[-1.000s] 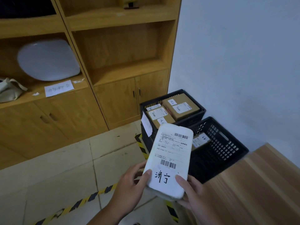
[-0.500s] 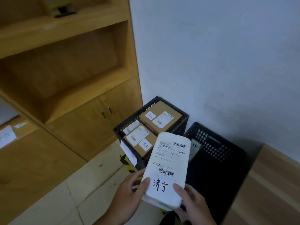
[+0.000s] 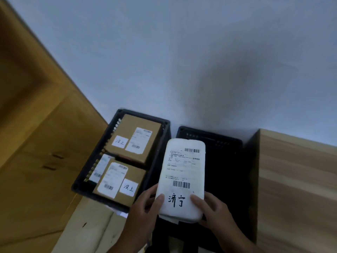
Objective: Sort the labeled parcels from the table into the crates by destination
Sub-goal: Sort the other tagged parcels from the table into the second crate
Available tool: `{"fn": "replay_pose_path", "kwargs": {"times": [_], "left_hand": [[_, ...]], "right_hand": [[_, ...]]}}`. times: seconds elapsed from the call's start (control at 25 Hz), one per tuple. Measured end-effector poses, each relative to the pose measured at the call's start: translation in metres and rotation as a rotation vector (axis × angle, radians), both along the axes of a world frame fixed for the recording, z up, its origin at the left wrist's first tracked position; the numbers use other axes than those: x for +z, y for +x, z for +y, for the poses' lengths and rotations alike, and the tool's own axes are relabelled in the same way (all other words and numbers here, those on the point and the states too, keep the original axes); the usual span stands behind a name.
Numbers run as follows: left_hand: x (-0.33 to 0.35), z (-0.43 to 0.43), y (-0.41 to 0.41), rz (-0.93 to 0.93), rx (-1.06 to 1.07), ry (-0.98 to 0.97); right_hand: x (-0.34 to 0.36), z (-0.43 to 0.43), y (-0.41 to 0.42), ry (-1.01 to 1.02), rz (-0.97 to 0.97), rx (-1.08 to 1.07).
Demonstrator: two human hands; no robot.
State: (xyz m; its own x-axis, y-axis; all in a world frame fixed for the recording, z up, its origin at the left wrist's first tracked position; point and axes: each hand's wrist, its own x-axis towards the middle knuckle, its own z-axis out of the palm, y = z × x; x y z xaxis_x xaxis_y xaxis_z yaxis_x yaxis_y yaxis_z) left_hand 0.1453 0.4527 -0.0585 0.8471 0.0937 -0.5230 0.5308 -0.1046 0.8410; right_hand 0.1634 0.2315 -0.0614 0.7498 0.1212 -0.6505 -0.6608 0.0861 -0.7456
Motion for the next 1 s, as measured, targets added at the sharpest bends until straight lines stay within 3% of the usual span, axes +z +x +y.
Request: {"fn": "replay_pose_path", "kwargs": {"times": [0.32,0.52,0.64,1.0], "left_hand": [[-0.141,-0.018,0.121,0.001,-0.232,0.025],[-0.215,-0.019,0.14,-0.22,-0.391,0.672],[-0.233,-0.022,0.134,-0.304,-0.438,0.837],[-0.211,-0.011,0.109,-0.333,-0.501,0.781]], "right_hand": [[-0.139,-0.006,0.089,-0.124,-0.001,-0.166],[-0.228,0.006,0.117,-0.117,0.052,-0.171],[-0.263,0.014,0.122,-0.166,0.054,-0.157],[-0.268,0.006,0.12,-0.325,0.086,-0.07]]}}
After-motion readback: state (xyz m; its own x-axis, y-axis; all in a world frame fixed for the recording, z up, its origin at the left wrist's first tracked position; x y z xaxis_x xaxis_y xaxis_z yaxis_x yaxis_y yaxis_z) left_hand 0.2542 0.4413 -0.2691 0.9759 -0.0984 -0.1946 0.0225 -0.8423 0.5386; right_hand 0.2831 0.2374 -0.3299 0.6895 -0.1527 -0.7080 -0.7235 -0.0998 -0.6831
